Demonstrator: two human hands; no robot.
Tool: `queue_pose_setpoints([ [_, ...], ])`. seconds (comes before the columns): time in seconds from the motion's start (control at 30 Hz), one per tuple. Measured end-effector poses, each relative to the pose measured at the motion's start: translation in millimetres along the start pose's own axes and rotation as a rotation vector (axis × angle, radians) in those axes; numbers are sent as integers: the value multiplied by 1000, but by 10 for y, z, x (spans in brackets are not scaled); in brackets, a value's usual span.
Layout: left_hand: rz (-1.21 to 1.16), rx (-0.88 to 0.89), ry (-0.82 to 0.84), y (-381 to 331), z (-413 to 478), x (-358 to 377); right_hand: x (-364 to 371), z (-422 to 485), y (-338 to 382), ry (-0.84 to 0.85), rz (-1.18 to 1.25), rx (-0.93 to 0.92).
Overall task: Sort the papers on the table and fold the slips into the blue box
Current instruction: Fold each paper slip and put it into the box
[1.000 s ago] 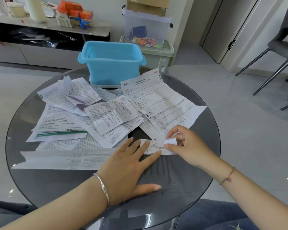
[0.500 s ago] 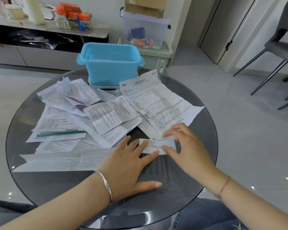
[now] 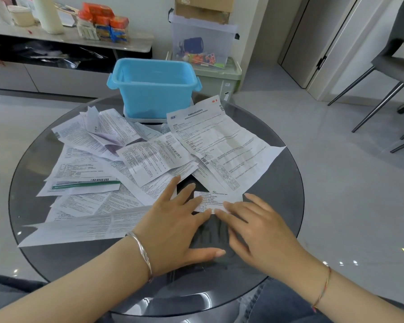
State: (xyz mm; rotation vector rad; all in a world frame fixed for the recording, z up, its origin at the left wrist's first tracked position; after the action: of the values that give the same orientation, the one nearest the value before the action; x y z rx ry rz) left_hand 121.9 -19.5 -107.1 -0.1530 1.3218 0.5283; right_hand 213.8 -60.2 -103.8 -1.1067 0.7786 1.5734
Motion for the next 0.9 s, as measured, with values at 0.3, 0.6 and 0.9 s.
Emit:
queue_pose_setpoints([
  [0.3,-9,-15,-48,7,2,-67,-15,-28,-95,47,10,37],
  [0.6,-10,-29,-31,19,-38,-95,-83,-183,-280,27,64,129],
  [0.9,-8,9,-15,-6,-31,-75,-360,-95,-94,-171,28,5],
])
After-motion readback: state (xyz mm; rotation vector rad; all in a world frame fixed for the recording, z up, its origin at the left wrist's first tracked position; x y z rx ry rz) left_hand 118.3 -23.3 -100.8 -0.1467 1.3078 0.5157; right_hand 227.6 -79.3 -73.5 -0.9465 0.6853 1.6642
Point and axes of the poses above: each hand's wrist, its own z-axis towards the middle knuckle, its own x-axis out of the palm, y = z × x, the point moved 9 cm from there along z, towards the middle knuckle, and after that the axes turned 3 degrees about -y, right-handed, at the moved point
